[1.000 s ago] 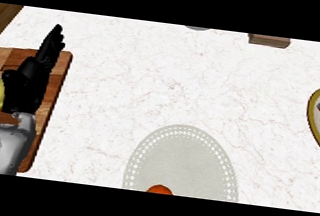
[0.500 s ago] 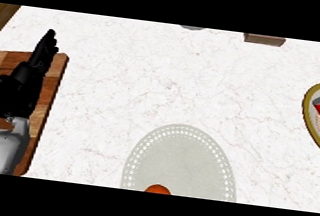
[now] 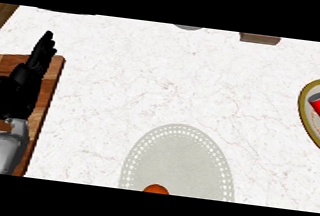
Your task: Pick the can from the placemat and place it in the bowl
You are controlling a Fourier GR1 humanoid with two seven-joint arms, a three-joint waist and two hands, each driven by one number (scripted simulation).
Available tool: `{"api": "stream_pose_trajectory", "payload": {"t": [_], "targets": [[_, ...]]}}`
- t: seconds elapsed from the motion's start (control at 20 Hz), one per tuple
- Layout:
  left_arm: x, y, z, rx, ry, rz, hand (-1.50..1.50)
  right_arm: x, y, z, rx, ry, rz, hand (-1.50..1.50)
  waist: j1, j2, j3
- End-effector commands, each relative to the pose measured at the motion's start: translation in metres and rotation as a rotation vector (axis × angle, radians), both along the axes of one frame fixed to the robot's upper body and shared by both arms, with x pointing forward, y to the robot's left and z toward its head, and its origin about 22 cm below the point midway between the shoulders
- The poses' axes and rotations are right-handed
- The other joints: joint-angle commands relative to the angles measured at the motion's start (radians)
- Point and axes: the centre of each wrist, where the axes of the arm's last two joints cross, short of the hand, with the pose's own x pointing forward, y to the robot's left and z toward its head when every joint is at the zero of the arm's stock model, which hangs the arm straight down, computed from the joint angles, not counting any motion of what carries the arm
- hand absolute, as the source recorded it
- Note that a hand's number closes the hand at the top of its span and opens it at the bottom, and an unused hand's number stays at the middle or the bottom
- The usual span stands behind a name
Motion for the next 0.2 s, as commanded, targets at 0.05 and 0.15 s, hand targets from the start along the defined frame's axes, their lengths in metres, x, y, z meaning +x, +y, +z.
{"api": "stream_pose_trajectory", "payload": {"t": [0.05, 0.15], "targets": [[0.0, -0.004, 0.003, -0.009, 0.01, -0.009, 0.0, -0.023, -0.009, -0.006, 0.121, -0.095, 0.185, -1.5, -0.006, -0.004, 0.0], [-0.003, 0.003, 0.002, -0.001, -0.001, 0.005, 0.0, -0.027, -0.011, -0.003, 0.118, -0.105, 0.184, -1.5, -0.001, -0.005, 0.0]]}}
